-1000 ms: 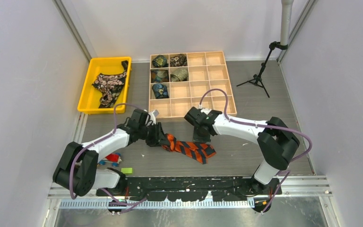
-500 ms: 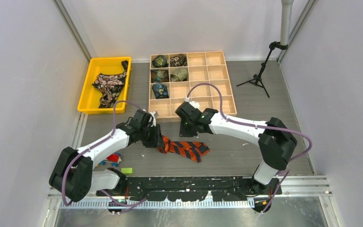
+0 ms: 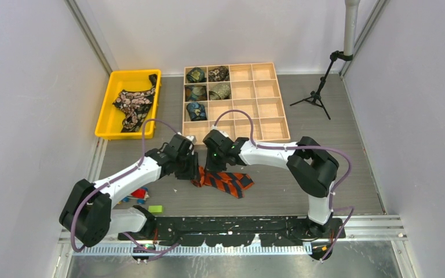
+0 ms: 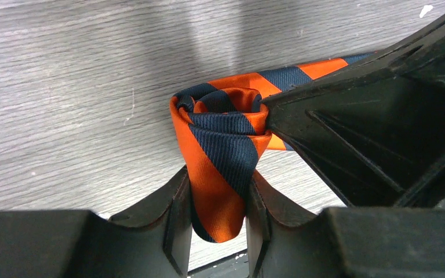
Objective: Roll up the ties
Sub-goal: Roll the tie at the center of the board.
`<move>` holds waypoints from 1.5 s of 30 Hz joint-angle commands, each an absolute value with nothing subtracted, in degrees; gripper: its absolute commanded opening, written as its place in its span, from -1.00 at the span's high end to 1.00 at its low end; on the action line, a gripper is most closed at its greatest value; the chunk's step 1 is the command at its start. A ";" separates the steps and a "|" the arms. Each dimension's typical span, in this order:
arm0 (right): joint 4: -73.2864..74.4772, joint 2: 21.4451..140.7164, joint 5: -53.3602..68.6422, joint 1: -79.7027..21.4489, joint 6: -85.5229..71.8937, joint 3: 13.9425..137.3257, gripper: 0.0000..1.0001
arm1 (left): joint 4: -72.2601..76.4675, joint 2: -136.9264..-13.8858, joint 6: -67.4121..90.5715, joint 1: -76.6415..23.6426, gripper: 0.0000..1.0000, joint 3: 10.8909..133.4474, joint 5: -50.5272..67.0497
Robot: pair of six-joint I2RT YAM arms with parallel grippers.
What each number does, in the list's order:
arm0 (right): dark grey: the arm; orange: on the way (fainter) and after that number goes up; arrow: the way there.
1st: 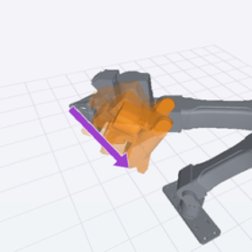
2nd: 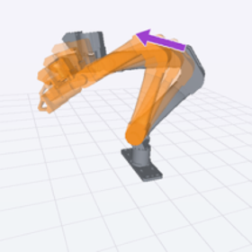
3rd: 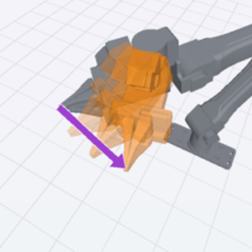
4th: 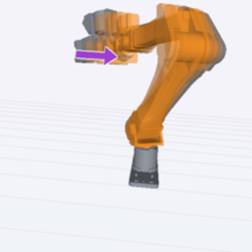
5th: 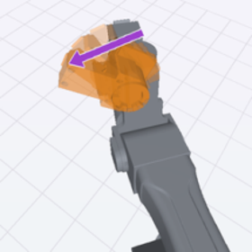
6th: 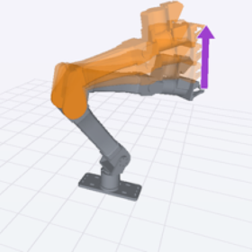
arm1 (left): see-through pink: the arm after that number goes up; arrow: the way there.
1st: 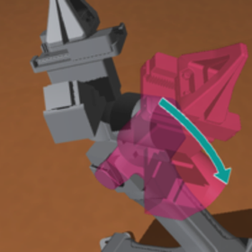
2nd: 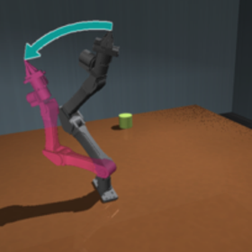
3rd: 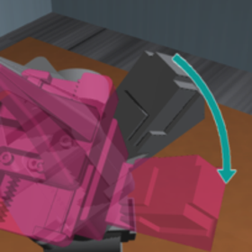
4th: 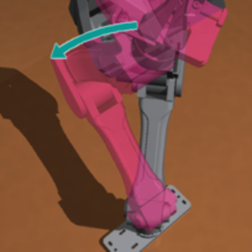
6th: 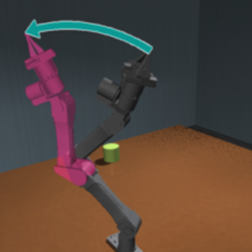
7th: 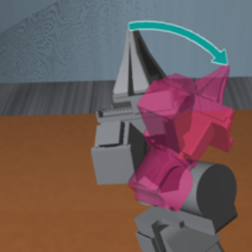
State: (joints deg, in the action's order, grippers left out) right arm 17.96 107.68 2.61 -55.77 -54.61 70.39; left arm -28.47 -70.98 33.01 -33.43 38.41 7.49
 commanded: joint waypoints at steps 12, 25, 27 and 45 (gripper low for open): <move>20.62 101.04 -2.96 -54.30 -53.39 68.44 0.82 | -31.24 -69.86 34.10 -37.51 0.53 41.75 -6.36; 23.37 105.37 -6.50 -50.16 -51.10 66.18 0.84 | -29.87 -71.48 32.81 -40.09 0.56 42.59 -9.91; 24.13 106.46 -6.55 -50.31 -52.01 65.94 0.85 | -29.97 -71.26 32.71 -40.13 0.57 42.56 -10.30; 32.43 100.01 -10.65 -54.96 -58.12 63.98 0.86 | -31.00 -75.26 29.01 -42.79 0.58 45.80 -17.17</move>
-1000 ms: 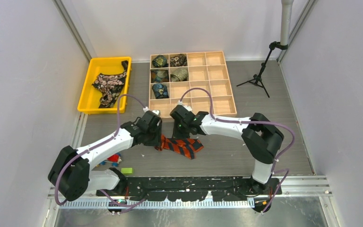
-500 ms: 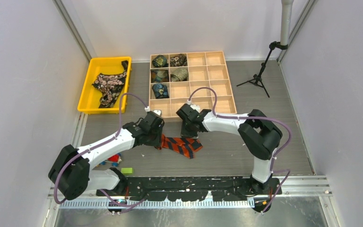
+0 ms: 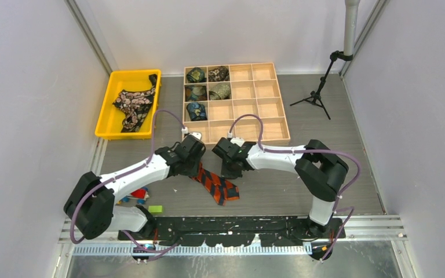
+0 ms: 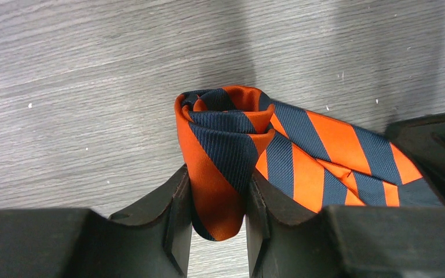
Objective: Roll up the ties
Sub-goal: Roll the tie at the center of the board.
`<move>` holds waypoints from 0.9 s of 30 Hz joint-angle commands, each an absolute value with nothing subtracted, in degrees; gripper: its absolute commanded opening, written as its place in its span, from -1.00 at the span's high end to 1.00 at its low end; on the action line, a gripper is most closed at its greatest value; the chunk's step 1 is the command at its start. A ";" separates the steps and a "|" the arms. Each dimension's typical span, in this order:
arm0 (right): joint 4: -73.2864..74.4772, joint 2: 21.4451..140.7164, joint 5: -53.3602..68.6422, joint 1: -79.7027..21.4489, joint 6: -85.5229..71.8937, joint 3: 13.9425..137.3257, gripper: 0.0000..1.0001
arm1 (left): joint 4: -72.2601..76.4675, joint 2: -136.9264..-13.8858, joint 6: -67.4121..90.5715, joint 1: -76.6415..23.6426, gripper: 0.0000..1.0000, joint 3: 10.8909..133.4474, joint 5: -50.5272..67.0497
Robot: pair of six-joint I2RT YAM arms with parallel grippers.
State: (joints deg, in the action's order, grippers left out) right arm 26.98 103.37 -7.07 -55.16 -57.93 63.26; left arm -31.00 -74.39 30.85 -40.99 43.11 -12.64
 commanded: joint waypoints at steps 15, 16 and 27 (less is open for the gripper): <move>38.56 86.75 -13.86 -46.85 -55.33 61.83 0.86 | -33.83 -78.38 26.56 -49.62 0.58 47.56 -25.76; 38.77 85.17 -13.99 -45.82 -55.20 61.06 0.86 | -34.19 -78.97 26.80 -50.29 0.58 47.88 -26.79; 43.14 71.51 -16.61 -39.57 -54.58 57.66 0.86 | -43.34 -94.37 33.20 -60.32 0.63 56.55 -42.22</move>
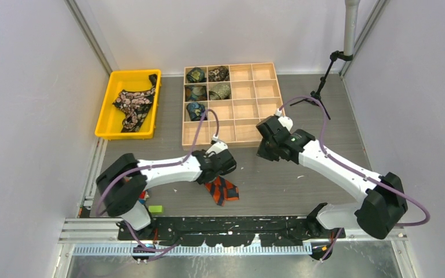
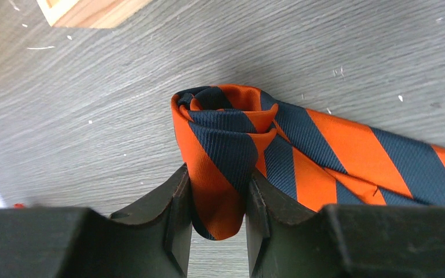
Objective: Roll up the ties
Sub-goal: Roll the tie at the center of the board.
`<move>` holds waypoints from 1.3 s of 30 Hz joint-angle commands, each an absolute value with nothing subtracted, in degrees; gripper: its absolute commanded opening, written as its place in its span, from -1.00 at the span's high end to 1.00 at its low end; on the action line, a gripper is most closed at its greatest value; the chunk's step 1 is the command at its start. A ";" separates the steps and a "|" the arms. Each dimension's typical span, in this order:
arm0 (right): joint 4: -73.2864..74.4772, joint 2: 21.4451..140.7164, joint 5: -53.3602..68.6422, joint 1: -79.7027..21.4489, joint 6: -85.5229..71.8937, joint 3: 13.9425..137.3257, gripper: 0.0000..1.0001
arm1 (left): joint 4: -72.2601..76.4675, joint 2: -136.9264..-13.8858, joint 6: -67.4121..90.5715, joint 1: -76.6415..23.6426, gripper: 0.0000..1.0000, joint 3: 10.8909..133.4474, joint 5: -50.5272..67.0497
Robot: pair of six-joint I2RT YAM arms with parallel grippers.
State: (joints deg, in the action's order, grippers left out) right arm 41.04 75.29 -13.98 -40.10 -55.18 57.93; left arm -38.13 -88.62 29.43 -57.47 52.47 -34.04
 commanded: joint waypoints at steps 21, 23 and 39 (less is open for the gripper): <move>45.98 67.91 -15.95 -38.91 -54.73 61.30 0.86 | -52.08 -103.02 32.49 -69.66 -0.20 66.49 -44.29; 46.21 67.90 -15.84 -38.89 -54.61 62.03 0.86 | -52.66 -102.58 32.13 -69.63 -0.23 67.11 -44.08; 43.76 68.56 -11.57 -38.89 -55.87 63.22 0.86 | -54.48 -90.34 27.26 -68.66 -0.44 67.66 -36.86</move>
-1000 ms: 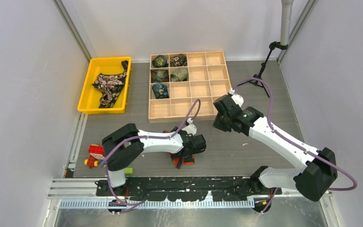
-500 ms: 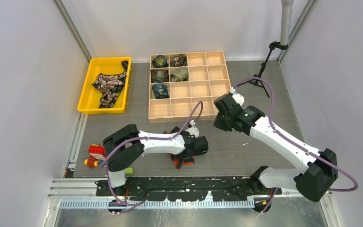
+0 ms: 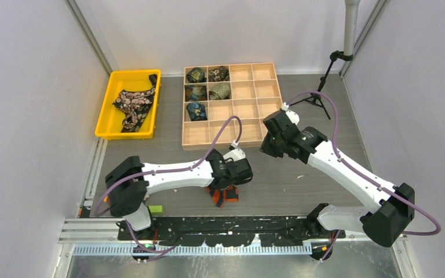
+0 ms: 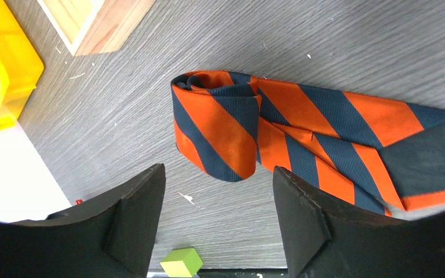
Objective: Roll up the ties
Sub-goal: Roll the tie at the center of the board.
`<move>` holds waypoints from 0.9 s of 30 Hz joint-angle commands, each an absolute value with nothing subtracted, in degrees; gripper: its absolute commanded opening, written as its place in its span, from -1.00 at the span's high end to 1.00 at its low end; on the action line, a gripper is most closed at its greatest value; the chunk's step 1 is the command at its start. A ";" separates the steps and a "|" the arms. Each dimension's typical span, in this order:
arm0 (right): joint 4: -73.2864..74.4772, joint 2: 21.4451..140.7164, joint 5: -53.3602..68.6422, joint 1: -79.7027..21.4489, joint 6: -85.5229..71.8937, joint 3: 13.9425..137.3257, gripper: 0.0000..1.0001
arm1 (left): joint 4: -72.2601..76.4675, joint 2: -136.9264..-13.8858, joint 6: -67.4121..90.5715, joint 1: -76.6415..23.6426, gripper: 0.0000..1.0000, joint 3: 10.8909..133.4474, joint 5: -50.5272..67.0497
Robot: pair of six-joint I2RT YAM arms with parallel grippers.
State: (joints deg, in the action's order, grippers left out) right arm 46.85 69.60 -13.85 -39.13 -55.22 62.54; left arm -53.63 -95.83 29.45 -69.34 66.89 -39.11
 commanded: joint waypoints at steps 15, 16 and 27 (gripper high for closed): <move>27.37 79.68 -1.67 -46.34 -62.92 62.68 0.82 | -34.93 -63.39 22.25 -43.22 -0.61 50.15 -13.85; 26.10 81.39 -1.71 -47.50 -63.55 63.20 0.82 | -34.31 -62.21 23.31 -41.25 -0.64 49.24 -12.02; 23.76 98.26 -3.20 -62.90 -67.25 71.82 0.84 | -38.86 -62.50 25.67 -29.39 -0.59 49.12 -4.89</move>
State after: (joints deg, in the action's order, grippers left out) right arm 24.40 95.79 -1.83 -58.65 -65.19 67.68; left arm -39.35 -62.61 25.10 -31.18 48.47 -8.19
